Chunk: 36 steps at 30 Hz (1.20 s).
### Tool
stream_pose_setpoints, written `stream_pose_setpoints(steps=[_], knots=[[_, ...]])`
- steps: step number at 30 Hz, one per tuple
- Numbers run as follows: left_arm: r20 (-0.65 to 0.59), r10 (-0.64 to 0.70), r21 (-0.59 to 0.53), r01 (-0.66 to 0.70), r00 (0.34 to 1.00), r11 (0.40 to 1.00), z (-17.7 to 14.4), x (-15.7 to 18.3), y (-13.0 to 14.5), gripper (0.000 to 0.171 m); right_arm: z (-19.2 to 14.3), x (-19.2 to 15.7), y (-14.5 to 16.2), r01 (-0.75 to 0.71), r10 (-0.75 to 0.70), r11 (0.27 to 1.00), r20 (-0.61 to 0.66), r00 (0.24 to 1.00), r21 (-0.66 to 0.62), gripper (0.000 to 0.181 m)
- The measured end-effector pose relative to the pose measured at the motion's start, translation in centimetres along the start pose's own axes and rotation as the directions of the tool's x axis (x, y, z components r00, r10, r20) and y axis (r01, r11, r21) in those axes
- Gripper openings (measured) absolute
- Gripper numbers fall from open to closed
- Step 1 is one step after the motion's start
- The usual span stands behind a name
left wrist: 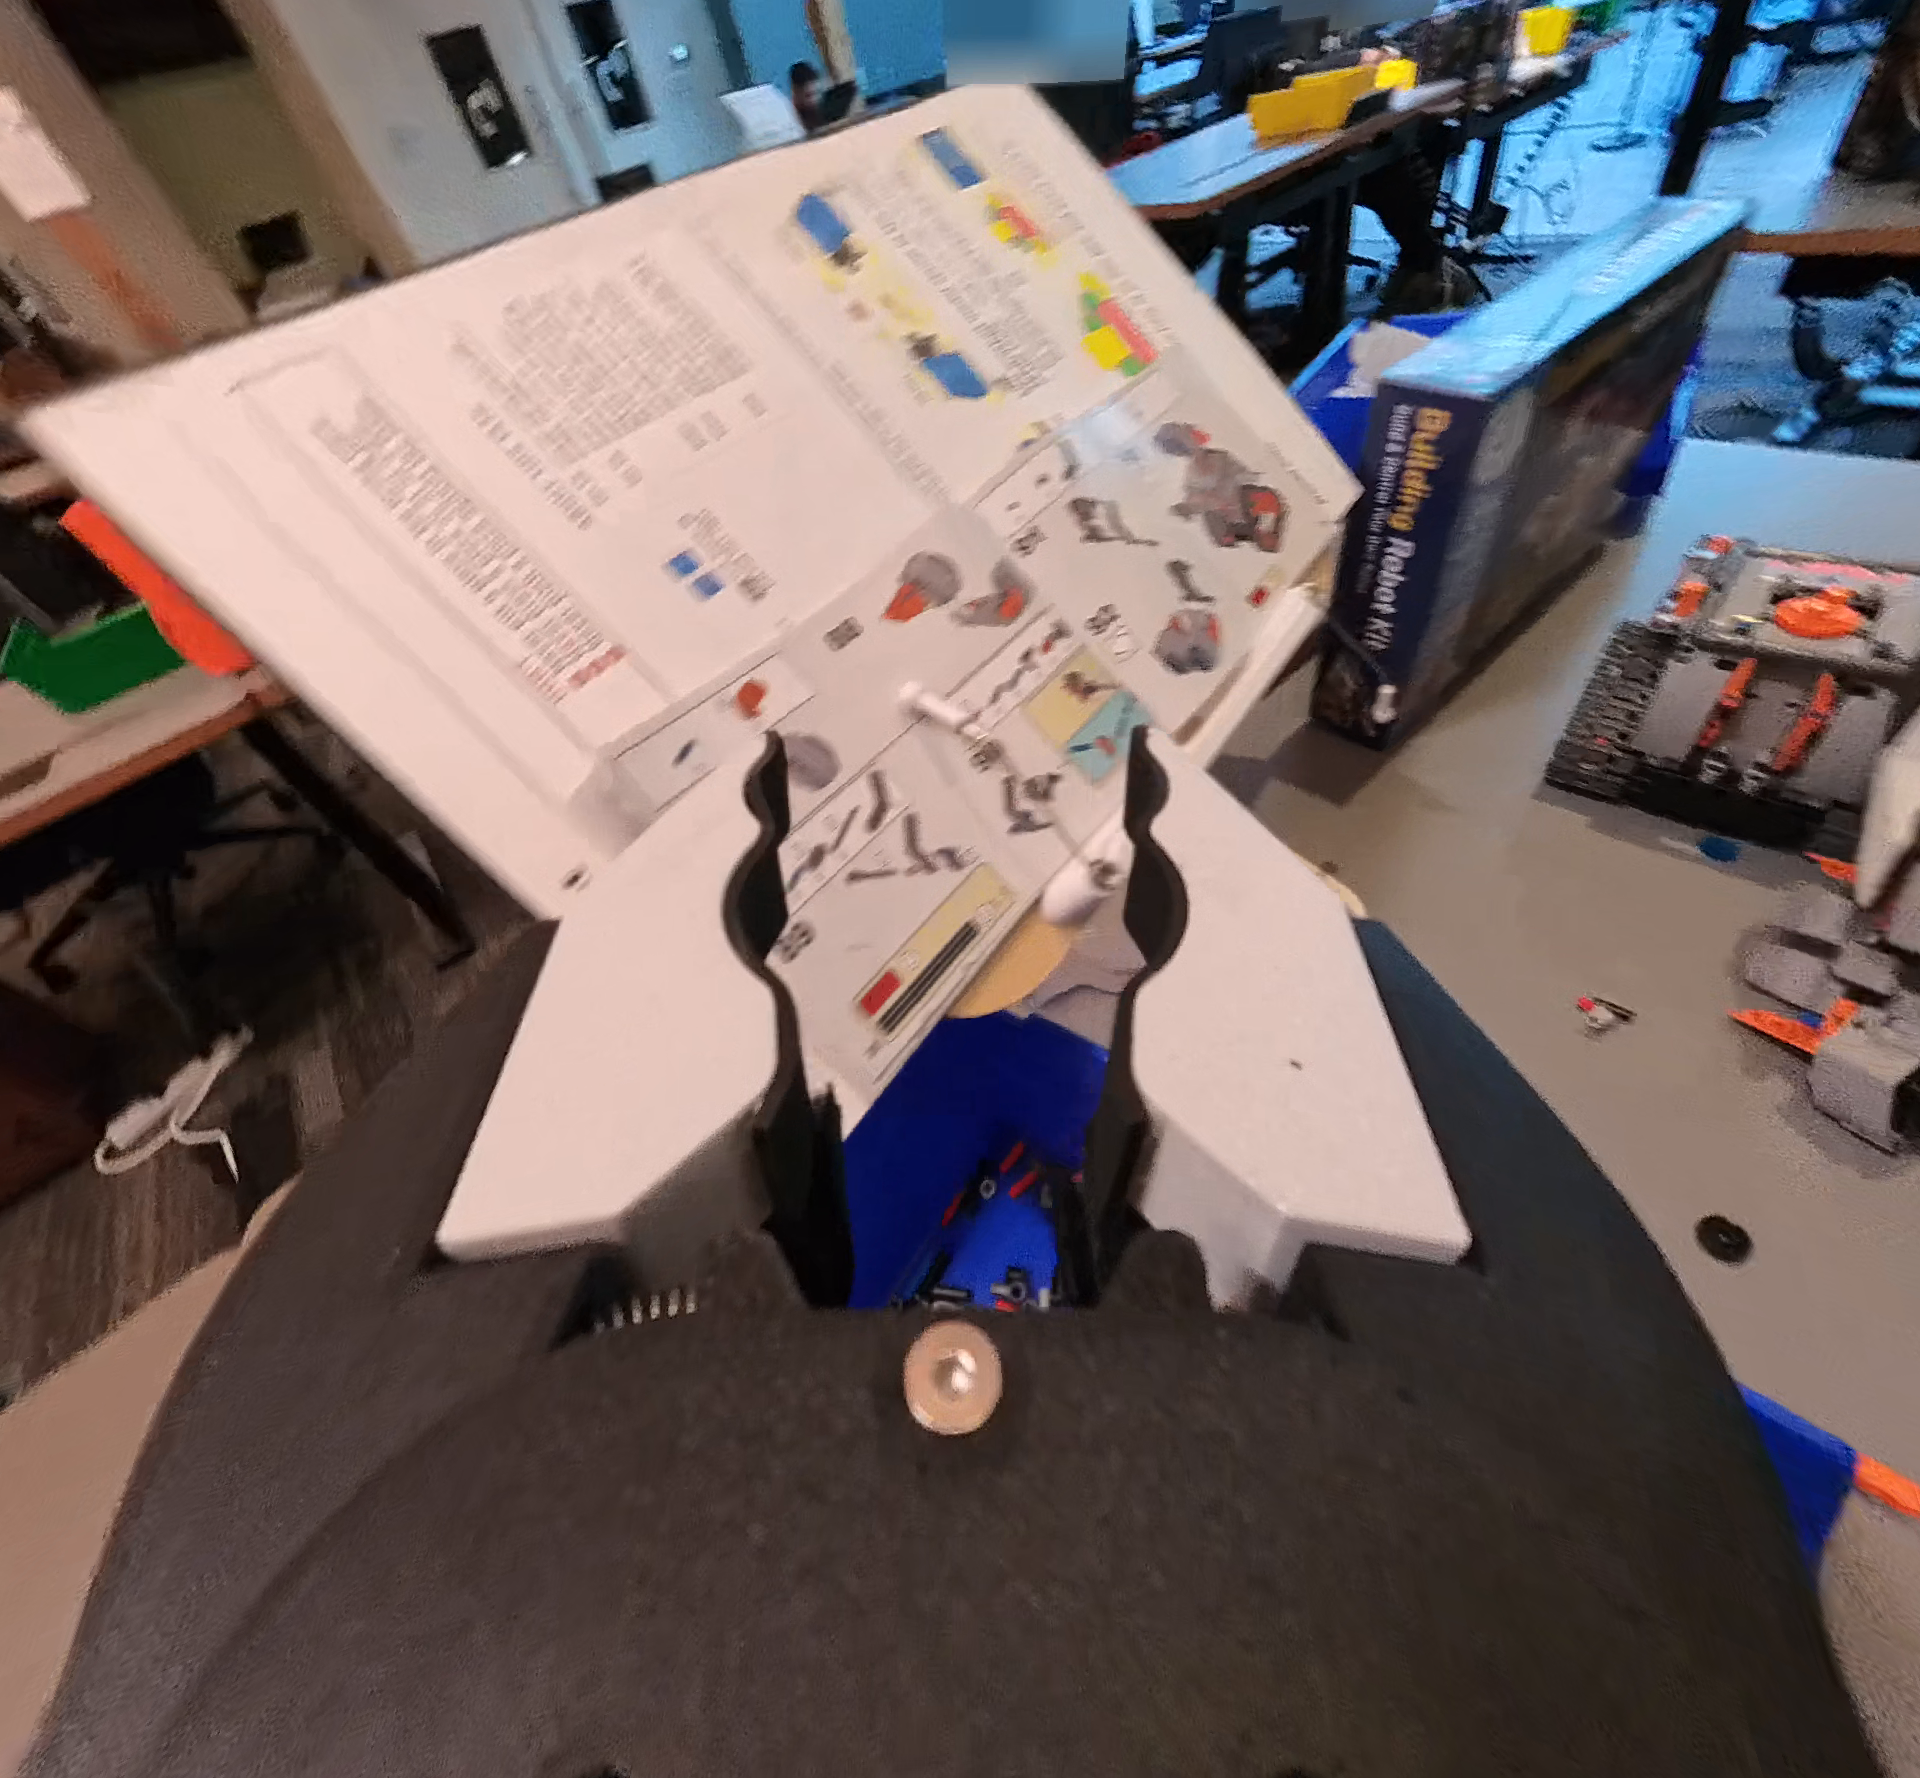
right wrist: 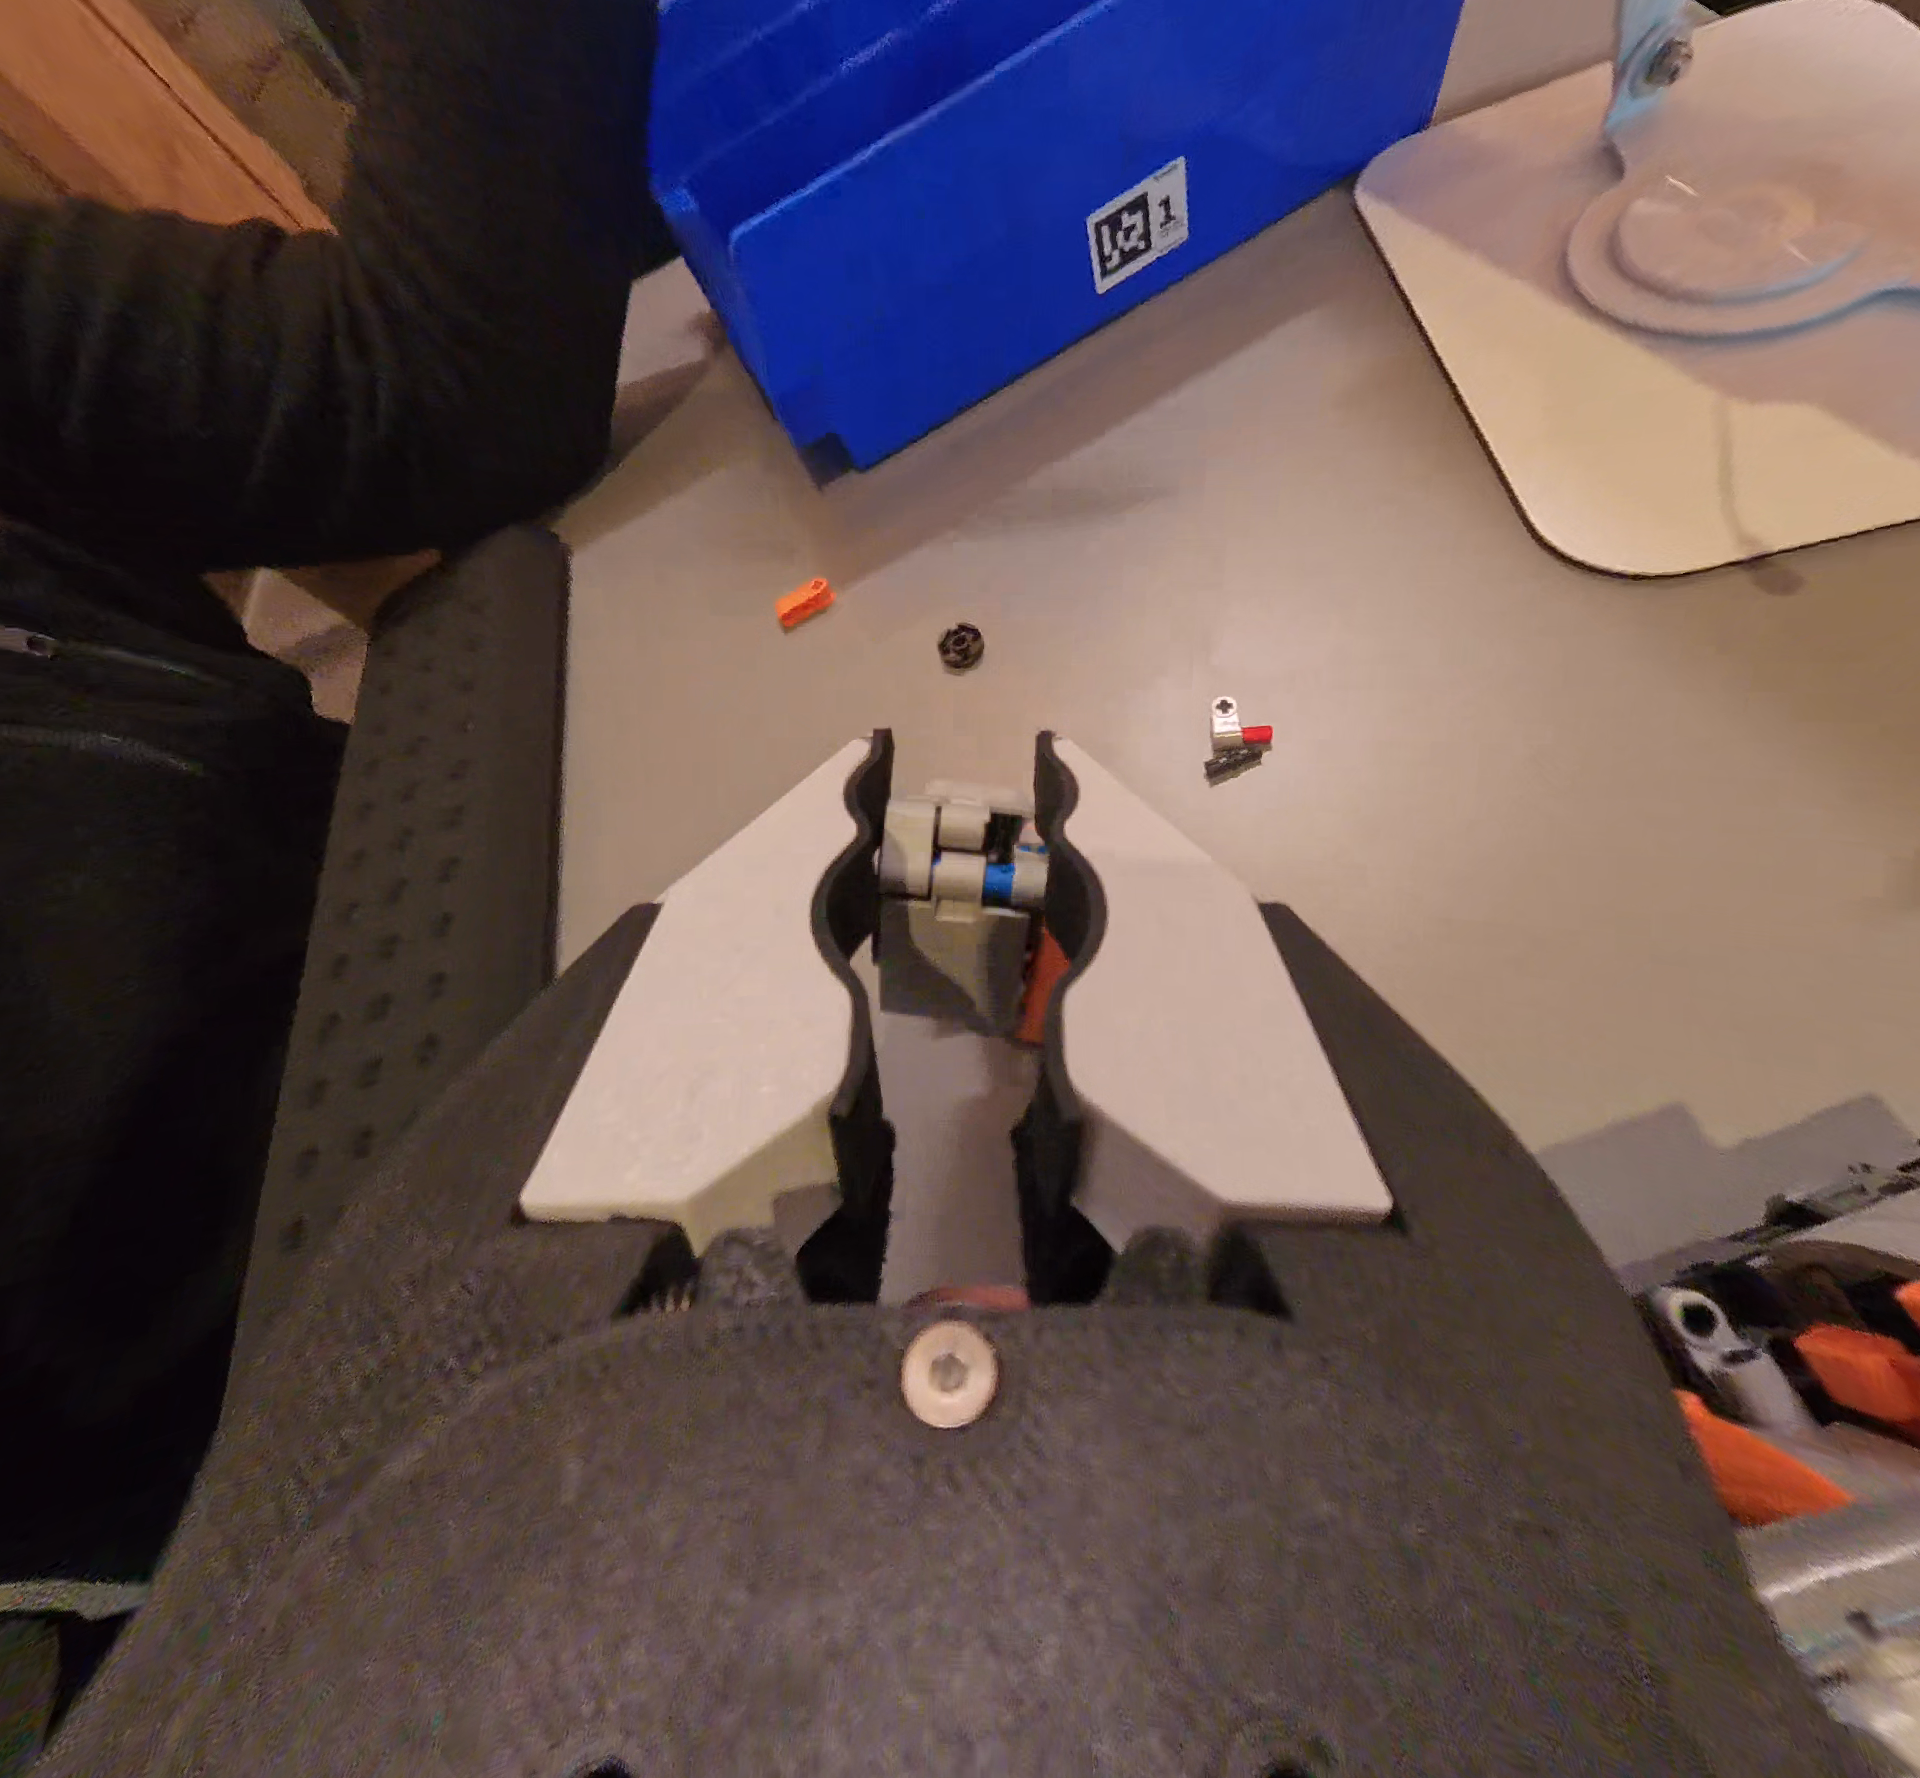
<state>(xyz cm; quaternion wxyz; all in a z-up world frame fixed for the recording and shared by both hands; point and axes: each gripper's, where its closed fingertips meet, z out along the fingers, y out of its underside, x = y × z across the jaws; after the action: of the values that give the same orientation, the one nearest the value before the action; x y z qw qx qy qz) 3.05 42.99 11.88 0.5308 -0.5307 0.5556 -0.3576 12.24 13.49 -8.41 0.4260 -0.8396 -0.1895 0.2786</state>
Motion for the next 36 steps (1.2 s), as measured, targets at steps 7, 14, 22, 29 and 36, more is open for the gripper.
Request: stream_pose_setpoints(steps=[7, 14, 22, 29, 36], knots=[[-0.268, 0.279, -0.084, -0.311, 0.922, 0.947, 3.2, 13.4, -1.9, 0.065, -0.2, 0.8, 0.2, -0.045, 0.045, 0.999, -0.019, 0.999, 0.002, 0.024], [-0.536, 0.323, -0.338, -0.548, 0.78, 0.765, 7.5, 26.0, 6.8, 0.073, -0.3, 0.7, 0.1, -0.039, 0.038, 0.999, -0.039, 0.998, -0.004, 0.024], [-0.583, 0.111, -0.464, -0.442, 0.805, 0.767, 8.4, 31.0, 13.6, 0.1, -0.7, 1.5, -0.8, -0.088, 0.092, 0.994, -0.055, 0.994, 0.07, 0.024], [-0.447, 0.257, -0.425, -0.456, 0.857, 0.782, 9.2, 31.6, 17.4, 0.104, -2.0, 1.6, -3.0, -0.119, 0.131, 0.971, -0.046, 0.99, 0.209, 0.024], [-0.418, 0.253, -0.361, -0.415, 0.872, 0.835, 9.8, 33.4, 16.8, 0.084, -3.2, 0.4, -5.3, -0.108, 0.12, 0.939, -0.017, 0.993, 0.326, 0.024]])
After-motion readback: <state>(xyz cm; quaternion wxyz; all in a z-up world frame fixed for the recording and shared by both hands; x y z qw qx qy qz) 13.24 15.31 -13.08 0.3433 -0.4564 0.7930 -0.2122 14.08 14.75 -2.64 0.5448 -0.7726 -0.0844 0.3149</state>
